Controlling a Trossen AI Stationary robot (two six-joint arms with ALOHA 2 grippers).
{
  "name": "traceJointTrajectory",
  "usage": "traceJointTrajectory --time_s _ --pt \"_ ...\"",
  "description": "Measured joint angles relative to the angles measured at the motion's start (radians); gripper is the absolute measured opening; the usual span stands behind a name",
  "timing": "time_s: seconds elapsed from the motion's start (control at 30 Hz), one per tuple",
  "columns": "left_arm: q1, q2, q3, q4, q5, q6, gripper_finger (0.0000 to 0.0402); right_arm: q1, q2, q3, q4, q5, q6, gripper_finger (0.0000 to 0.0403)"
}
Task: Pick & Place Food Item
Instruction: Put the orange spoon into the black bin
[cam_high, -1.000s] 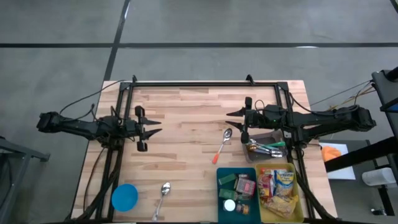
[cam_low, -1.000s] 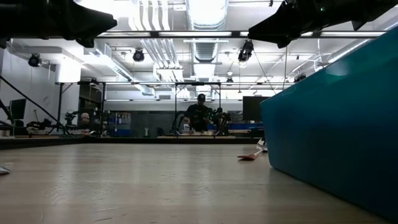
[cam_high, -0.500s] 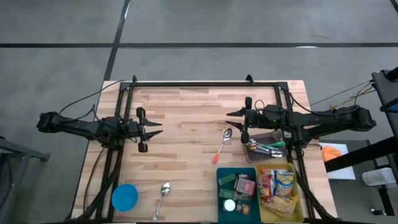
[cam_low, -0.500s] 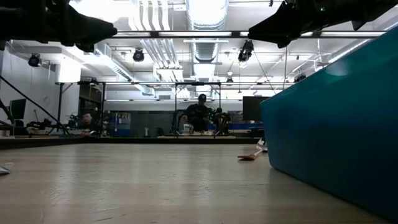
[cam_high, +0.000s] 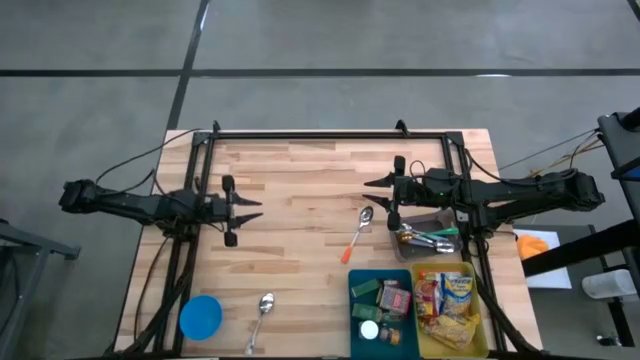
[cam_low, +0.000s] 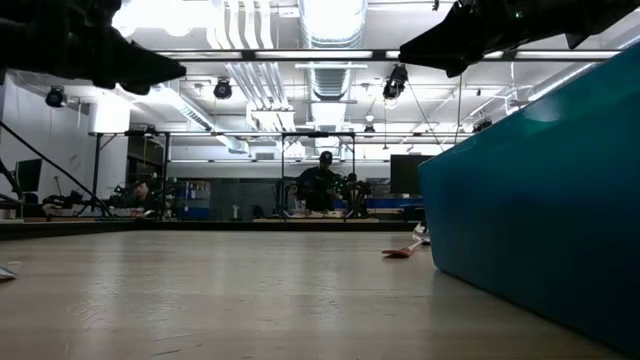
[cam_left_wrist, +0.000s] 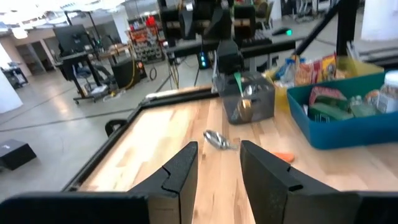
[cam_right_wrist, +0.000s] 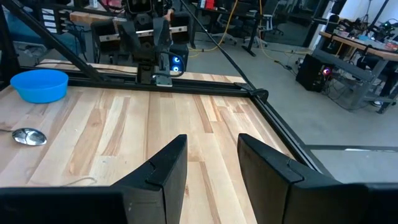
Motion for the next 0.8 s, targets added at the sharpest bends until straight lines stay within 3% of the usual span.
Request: traceJointTrajectory --time_s 0.8 --pt "0.000 0.000 0.000 -0.044 0.000 0.000 0.0122 0.000 0.000 0.000 0.002 0.000 0.000 0.0139"
